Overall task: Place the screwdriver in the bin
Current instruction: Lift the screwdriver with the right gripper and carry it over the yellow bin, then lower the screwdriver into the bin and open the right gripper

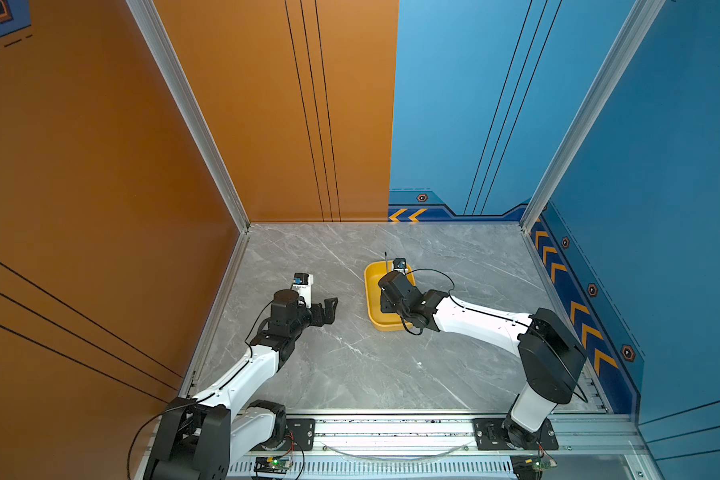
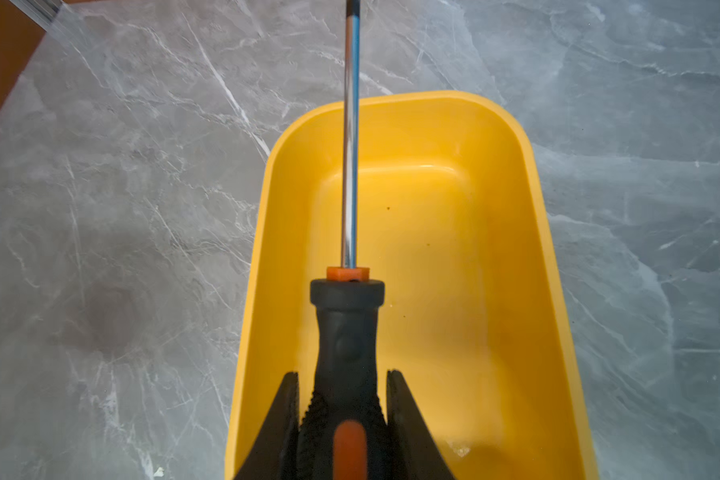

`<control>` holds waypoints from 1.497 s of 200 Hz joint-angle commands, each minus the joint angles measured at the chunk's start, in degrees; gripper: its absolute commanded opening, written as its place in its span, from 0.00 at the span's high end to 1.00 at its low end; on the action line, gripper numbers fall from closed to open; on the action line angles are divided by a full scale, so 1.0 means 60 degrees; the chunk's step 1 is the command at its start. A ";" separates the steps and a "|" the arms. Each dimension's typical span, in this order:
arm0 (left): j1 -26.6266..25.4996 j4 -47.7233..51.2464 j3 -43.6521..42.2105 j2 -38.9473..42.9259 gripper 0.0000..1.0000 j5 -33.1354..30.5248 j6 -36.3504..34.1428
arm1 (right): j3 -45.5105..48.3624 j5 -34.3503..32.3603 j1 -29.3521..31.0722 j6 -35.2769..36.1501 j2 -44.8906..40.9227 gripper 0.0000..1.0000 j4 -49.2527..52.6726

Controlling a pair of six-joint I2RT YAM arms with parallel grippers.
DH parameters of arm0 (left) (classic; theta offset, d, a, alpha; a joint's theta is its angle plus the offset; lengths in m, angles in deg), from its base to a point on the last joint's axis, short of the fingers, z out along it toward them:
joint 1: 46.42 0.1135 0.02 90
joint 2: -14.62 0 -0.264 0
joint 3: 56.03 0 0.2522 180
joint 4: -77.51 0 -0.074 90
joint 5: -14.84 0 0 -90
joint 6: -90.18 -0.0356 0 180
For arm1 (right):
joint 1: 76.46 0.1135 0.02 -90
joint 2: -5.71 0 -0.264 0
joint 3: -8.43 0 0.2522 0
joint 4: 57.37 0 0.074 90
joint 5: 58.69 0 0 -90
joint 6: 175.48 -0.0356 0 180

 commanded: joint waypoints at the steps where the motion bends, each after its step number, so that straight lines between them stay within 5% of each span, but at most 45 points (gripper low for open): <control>1: 0.0079 0.0061 0.0190 -0.0006 0.02 0.0216 0.0149 | -0.0374 -0.0211 0.0024 -0.0267 0.0138 1.00 0.0430; 178: 0.0073 0.0043 0.0173 -0.0045 0.02 0.0277 0.0193 | -0.0766 0.0342 -0.0274 -0.0484 0.1911 0.97 0.0897; 223: 0.0084 0.0044 0.0166 -0.0058 0.02 0.0258 0.0193 | -0.0856 0.0468 -0.0317 -0.0502 0.2159 0.88 0.0911; 299: 0.0084 0.0051 0.0168 -0.0073 0.02 0.0245 0.0193 | -0.1028 0.0521 -0.0337 -0.0324 0.2067 0.59 0.1097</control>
